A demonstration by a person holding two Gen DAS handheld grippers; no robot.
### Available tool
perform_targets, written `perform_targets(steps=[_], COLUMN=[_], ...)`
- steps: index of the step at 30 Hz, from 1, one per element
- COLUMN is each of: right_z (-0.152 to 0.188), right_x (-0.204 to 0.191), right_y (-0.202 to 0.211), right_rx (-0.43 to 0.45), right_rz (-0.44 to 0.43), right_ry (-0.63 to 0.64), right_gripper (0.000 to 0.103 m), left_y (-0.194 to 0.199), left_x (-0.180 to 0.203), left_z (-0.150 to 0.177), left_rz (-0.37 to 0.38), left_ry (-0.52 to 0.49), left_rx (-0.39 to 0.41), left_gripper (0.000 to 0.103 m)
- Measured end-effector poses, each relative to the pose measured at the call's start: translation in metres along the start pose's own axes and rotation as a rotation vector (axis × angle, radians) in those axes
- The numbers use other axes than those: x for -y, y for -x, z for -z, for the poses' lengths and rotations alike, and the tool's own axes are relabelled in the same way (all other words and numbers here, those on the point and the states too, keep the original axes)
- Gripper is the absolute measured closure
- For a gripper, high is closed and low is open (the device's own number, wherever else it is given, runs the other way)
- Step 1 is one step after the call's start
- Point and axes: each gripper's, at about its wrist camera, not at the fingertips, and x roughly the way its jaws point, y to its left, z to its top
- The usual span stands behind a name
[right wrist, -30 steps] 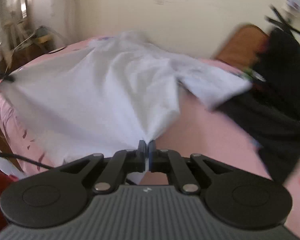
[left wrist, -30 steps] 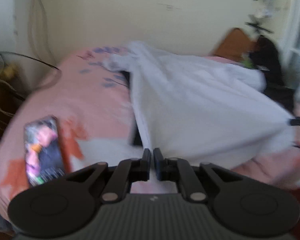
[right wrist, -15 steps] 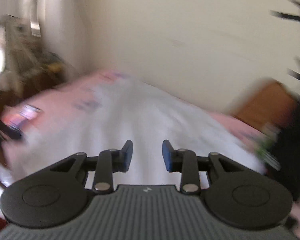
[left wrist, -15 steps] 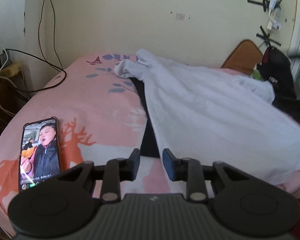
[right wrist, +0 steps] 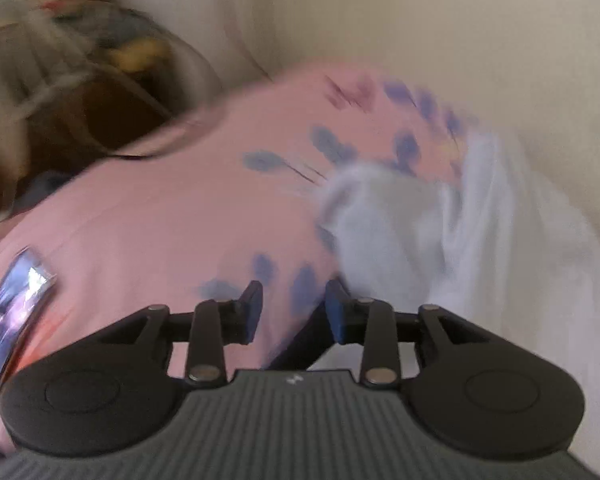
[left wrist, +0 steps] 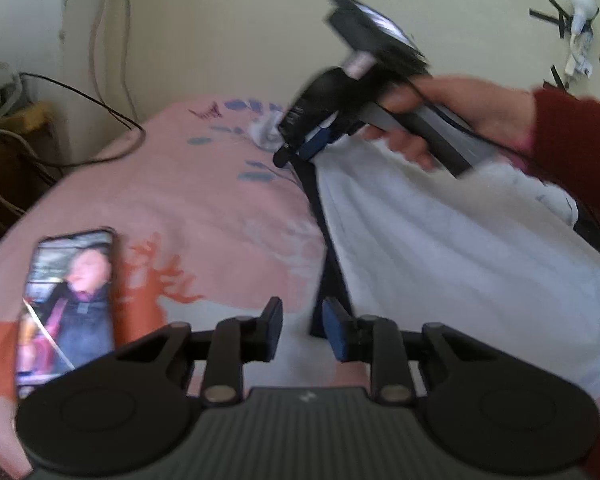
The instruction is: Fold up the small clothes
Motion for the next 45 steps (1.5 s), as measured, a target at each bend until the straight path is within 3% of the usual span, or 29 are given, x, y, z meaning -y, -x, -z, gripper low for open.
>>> perform_targets(steps=[4, 5, 8, 11, 13, 18, 20, 26, 27, 29, 30, 33, 36, 41, 43, 45], right_z=[-0.007, -0.006, -0.004, -0.007, -0.014, -0.033, -0.034, -0.027, -0.025, -0.021, -0.018, -0.004, 0.014, 0.051, 0.068, 0.088], right_x=[0.019, 0.022, 0.031, 0.023, 0.018, 0.029, 0.033, 0.051, 0.053, 0.053, 0.052, 0.055, 0.080, 0.148, 0.174, 0.200], right_y=[-0.003, -0.004, -0.002, 0.005, 0.013, 0.054, 0.059, 0.069, 0.073, 0.077, 0.080, 0.091, 0.109, 0.151, 0.168, 0.183], right_rx=[-0.033, -0.042, -0.042, -0.004, 0.062, 0.307, 0.340, 0.323, 0.316, 0.283, 0.277, 0.299, 0.334, 0.421, 0.455, 0.485], right_rz=[0.047, 0.036, 0.012, -0.035, -0.145, -0.658, -0.711, -0.558, -0.535, -0.504, -0.484, -0.431, -0.391, -0.254, -0.201, -0.162], right_ry=[-0.069, -0.075, -0.071, -0.052, -0.066, -0.191, -0.223, -0.186, -0.169, -0.143, -0.124, -0.074, -0.121, -0.260, -0.316, -0.375], right_gripper=[0.071, 0.075, 0.098, 0.100, 0.100, 0.100, 0.095, 0.093, 0.090, 0.067, 0.063, 0.063, 0.063, 0.062, 0.062, 0.062], left_y=[-0.015, -0.017, -0.019, -0.001, 0.022, 0.088, 0.101, 0.108, 0.108, 0.108, 0.107, 0.108, 0.098, 0.068, 0.059, 0.046], left_x=[0.011, 0.011, 0.001, -0.017, -0.036, -0.088, -0.102, -0.107, -0.107, -0.102, -0.098, -0.083, -0.059, 0.024, 0.073, 0.124], left_z=[0.005, 0.005, 0.000, -0.008, -0.015, -0.027, -0.030, -0.052, -0.059, -0.074, -0.084, -0.119, -0.170, -0.268, -0.301, -0.327], left_rz=[0.010, 0.023, 0.056, -0.024, -0.083, -0.313, -0.332, -0.335, -0.328, -0.311, -0.303, -0.272, -0.208, -0.002, 0.135, 0.336], left_ry=[-0.040, -0.043, -0.001, 0.026, 0.091, 0.260, 0.321, 0.333, 0.322, 0.282, 0.258, 0.187, 0.106, -0.070, -0.147, -0.229], left_rx=[0.009, 0.016, 0.025, 0.097, 0.161, 0.358, 0.393, 0.438, 0.445, 0.466, 0.479, 0.519, 0.530, 0.517, 0.511, 0.467], left_gripper=[0.090, 0.096, 0.097, 0.097, 0.097, 0.097, 0.097, 0.097, 0.097, 0.097, 0.097, 0.097, 0.097, 0.097, 0.097, 0.091])
